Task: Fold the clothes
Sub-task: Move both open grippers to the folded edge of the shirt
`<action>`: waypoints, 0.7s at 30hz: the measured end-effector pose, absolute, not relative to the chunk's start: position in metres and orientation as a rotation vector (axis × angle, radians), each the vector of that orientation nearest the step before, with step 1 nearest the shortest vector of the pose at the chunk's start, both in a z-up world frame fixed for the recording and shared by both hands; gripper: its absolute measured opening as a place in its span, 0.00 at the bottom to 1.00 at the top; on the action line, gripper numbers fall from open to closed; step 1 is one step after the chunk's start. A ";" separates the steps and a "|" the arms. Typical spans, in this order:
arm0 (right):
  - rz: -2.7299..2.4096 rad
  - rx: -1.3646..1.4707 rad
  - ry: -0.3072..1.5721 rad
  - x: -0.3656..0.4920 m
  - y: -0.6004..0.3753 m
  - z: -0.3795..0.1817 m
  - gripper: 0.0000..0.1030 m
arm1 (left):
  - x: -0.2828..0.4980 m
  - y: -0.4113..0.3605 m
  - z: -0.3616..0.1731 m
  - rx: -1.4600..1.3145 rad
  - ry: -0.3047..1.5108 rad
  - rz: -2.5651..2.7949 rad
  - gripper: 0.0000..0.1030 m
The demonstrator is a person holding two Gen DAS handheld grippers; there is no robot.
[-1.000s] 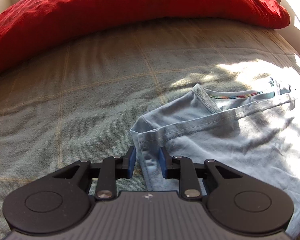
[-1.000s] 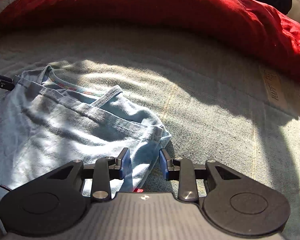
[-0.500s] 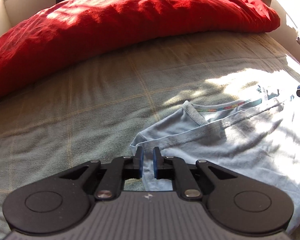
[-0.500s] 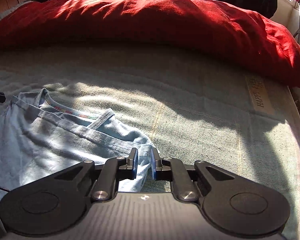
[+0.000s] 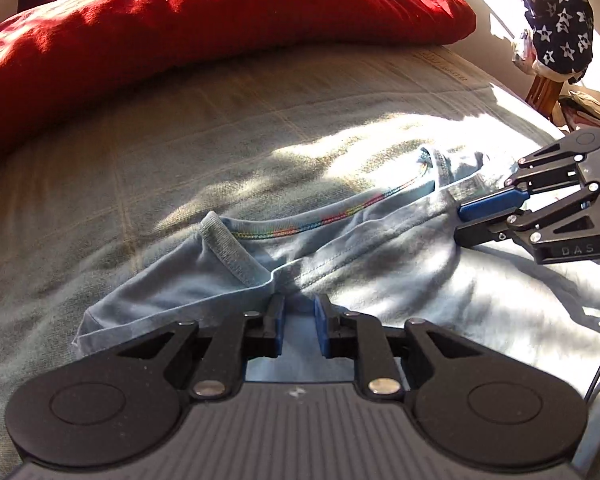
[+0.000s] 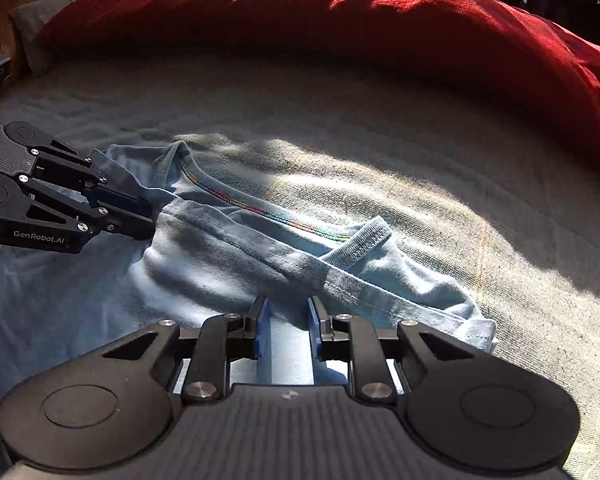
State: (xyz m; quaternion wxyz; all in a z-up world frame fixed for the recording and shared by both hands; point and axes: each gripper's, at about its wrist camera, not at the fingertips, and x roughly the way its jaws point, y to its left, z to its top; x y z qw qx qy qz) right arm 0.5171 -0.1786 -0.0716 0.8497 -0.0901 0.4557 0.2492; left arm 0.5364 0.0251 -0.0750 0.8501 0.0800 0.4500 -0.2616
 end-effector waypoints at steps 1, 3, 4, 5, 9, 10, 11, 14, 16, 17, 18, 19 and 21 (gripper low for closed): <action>0.534 -0.184 0.964 0.514 -0.180 -0.068 0.24 | 0.537 0.024 -0.071 0.171 0.951 -0.546 0.16; 0.552 -0.172 0.973 0.507 -0.182 -0.061 0.30 | 0.531 0.023 -0.063 0.189 0.968 -0.551 0.17; 0.561 -0.166 0.977 0.503 -0.184 -0.058 0.32 | 0.525 0.024 -0.057 0.192 0.975 -0.561 0.19; 0.570 -0.160 0.981 0.500 -0.185 -0.054 0.32 | 0.518 0.027 -0.052 0.194 0.985 -0.572 0.21; 0.607 -0.134 1.000 0.465 -0.192 -0.037 0.32 | 0.478 0.037 -0.034 0.209 1.034 -0.591 0.21; 0.614 -0.127 1.005 0.455 -0.192 -0.034 0.32 | 0.468 0.038 -0.031 0.209 1.054 -0.584 0.21; 0.621 -0.121 1.012 0.444 -0.191 -0.031 0.32 | 0.455 0.039 -0.028 0.207 1.076 -0.579 0.22; 0.658 -0.116 1.016 0.410 -0.183 -0.023 0.32 | 0.423 0.040 -0.025 0.208 1.101 -0.564 0.22; 0.685 -0.126 1.022 0.391 -0.171 -0.025 0.32 | 0.407 0.038 -0.028 0.199 1.098 -0.555 0.22; 0.698 -0.130 1.025 0.382 -0.164 -0.028 0.32 | 0.402 0.038 -0.032 0.194 1.099 -0.553 0.22; 0.710 -0.134 1.027 0.374 -0.157 -0.032 0.31 | 0.397 0.037 -0.036 0.190 1.100 -0.550 0.23; 0.706 -0.132 1.034 0.370 -0.154 -0.038 0.31 | 0.392 0.036 -0.040 0.186 1.102 -0.548 0.23; 0.691 -0.126 1.049 0.364 -0.151 -0.052 0.31 | 0.385 0.041 -0.049 0.181 1.100 -0.532 0.23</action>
